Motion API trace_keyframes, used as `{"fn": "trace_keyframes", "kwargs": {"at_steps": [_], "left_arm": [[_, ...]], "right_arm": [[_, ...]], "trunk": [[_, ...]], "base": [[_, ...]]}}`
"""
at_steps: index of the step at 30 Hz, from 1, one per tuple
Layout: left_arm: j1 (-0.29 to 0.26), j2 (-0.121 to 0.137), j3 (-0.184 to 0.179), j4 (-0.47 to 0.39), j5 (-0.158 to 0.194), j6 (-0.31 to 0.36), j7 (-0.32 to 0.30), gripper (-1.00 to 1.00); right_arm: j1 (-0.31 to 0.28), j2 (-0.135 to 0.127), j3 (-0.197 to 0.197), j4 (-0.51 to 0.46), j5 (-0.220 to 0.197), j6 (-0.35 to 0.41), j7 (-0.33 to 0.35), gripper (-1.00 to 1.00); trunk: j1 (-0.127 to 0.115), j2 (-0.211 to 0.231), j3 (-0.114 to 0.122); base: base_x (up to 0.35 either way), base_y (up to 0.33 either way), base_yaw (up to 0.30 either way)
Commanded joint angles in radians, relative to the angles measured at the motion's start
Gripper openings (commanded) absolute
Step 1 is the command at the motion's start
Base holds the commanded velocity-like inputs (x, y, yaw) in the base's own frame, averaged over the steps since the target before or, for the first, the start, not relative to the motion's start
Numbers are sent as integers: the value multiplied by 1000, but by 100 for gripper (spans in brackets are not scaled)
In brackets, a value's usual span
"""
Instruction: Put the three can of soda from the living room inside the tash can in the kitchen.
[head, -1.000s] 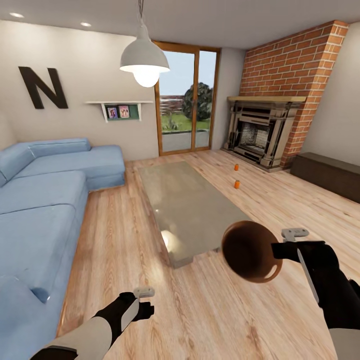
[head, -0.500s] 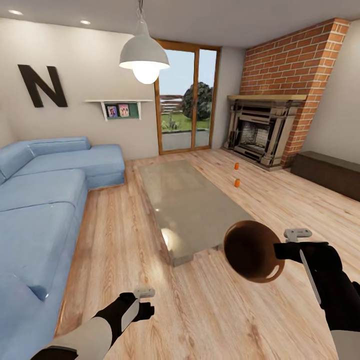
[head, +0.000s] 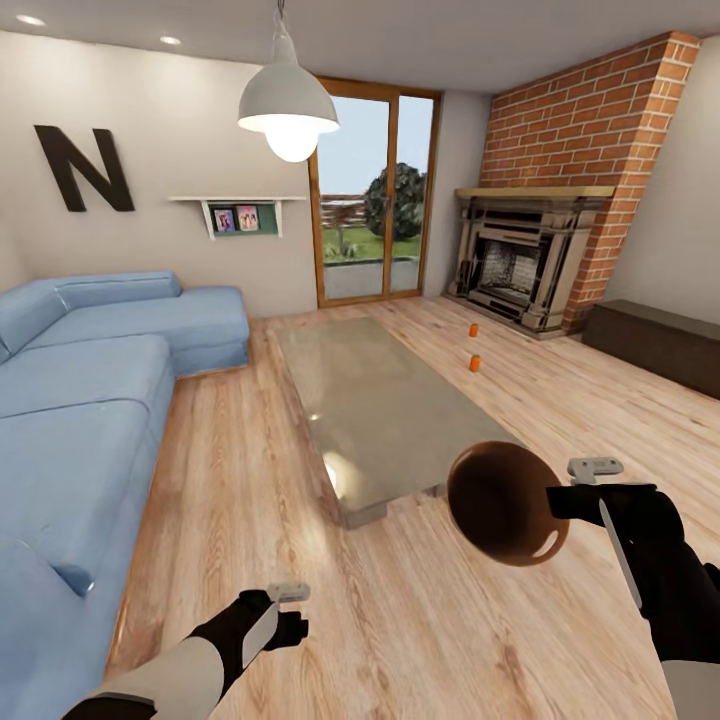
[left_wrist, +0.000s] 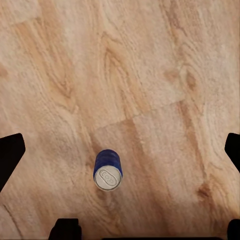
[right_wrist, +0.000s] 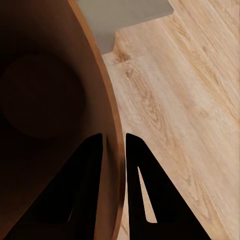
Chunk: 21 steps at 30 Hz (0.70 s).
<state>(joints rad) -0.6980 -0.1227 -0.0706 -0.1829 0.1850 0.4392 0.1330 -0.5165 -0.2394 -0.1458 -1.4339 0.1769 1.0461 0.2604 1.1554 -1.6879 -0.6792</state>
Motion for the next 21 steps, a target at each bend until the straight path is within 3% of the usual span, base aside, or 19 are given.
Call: {"fn": "trace_keyframes", "kwargs": {"at_steps": [1, 14, 21], "left_arm": [[0, 0, 0, 2, 0, 0, 0, 100], [16, 0, 1, 9, 2, -6, -1, 100], [17, 0, 1, 10, 2, -6, -2, 100]], "right_arm": [[0, 0, 0, 0, -14, 1, 5, -100], [0, -1, 3, 33, -13, 1, 5, -100], [0, -1, 8, 46, -12, 1, 5, -100]], "trunk": [[0, 0, 0], [0, 0, 0], [27, -49, -22]], "base": [[0, 0, 0], [0, 0, 0], [0, 0, 0]]}}
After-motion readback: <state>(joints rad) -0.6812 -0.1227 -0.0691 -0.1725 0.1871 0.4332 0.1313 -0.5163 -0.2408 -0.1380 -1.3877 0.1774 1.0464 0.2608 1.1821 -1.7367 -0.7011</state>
